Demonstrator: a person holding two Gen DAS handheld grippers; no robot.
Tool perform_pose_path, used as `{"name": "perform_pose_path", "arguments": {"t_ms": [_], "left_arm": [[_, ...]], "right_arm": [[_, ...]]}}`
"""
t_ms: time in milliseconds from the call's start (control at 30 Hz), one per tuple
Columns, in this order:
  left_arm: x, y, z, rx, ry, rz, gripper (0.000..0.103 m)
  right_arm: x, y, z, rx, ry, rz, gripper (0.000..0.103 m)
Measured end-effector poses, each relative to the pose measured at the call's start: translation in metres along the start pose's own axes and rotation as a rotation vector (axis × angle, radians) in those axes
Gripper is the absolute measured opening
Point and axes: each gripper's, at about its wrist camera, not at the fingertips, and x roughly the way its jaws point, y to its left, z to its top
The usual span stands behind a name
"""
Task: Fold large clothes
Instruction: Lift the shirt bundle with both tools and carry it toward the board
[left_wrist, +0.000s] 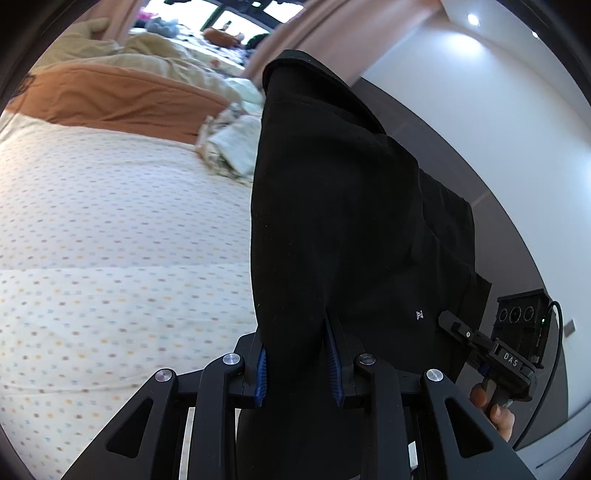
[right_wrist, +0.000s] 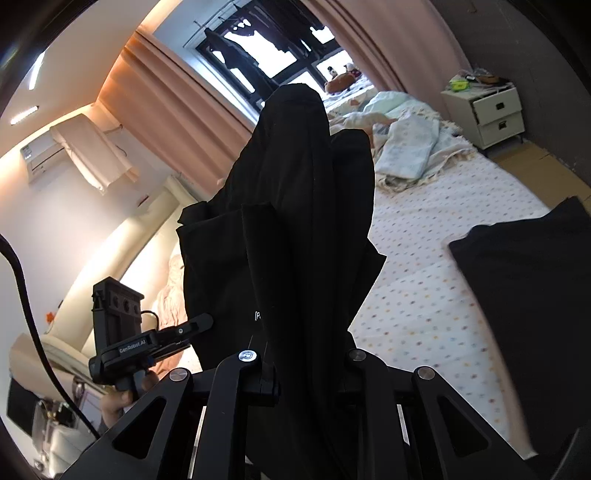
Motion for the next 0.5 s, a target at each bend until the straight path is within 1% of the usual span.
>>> {"name": "perform_pose_path", "arguments": {"t_ms": [133,300,400,500], "left_arm": [[0.025,-0.038,0.001,0.038,0.026,-0.028,0.027],[0.048,-0.078,0.002,0.111,0.061,-0.028,0.027],[0.063,-0.093,0.002,0.146,0.079,-0.039,0.027],[0.086,-0.103,0.004,0.153,0.111,-0.065,0.027]], "right_arm": [[-0.038,-0.017,0.011,-0.006,-0.033,-0.035,0.018],[-0.079,-0.041,0.025,-0.005,-0.069,-0.083,0.018],[-0.099,-0.057,0.034,-0.005,-0.086,-0.113,0.018],[-0.116,-0.074,0.040,0.004,-0.105,-0.133,0.018]]}}
